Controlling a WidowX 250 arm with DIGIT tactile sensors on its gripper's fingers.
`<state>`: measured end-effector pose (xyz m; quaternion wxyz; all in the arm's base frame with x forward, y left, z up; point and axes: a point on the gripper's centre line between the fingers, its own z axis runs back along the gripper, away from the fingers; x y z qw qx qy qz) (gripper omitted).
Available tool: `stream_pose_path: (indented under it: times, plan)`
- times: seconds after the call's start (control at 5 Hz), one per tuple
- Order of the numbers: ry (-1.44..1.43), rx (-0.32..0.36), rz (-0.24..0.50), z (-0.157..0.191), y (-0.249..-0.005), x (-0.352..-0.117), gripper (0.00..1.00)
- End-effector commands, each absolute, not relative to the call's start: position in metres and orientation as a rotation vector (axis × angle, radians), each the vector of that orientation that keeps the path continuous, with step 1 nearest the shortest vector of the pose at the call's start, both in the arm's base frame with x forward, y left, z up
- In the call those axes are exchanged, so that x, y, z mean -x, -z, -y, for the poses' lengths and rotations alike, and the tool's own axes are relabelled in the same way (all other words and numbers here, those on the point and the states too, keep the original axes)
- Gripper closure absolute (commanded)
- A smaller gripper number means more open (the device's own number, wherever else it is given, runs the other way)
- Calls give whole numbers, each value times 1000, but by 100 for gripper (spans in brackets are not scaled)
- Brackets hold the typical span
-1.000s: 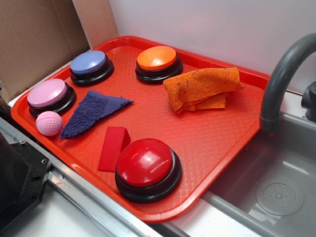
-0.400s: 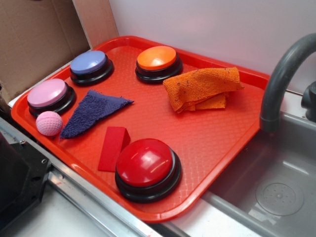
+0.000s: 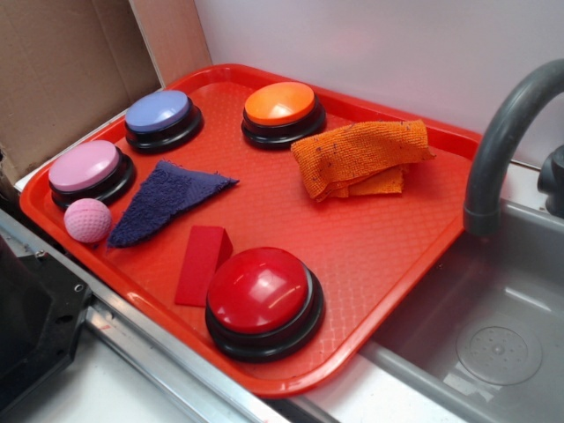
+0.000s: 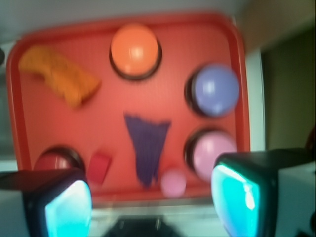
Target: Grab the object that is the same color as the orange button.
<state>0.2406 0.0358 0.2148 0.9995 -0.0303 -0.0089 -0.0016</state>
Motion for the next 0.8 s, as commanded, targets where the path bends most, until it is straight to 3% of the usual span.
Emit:
stream_pose_path:
  times: [0.0,0.4,0.6]
  plan:
    - [381,-24,12,53,-224,-310,0]
    - [611,-88,-14,120,-218,-301,0]
    - [611,-88,-14,120,-218,-301,0]
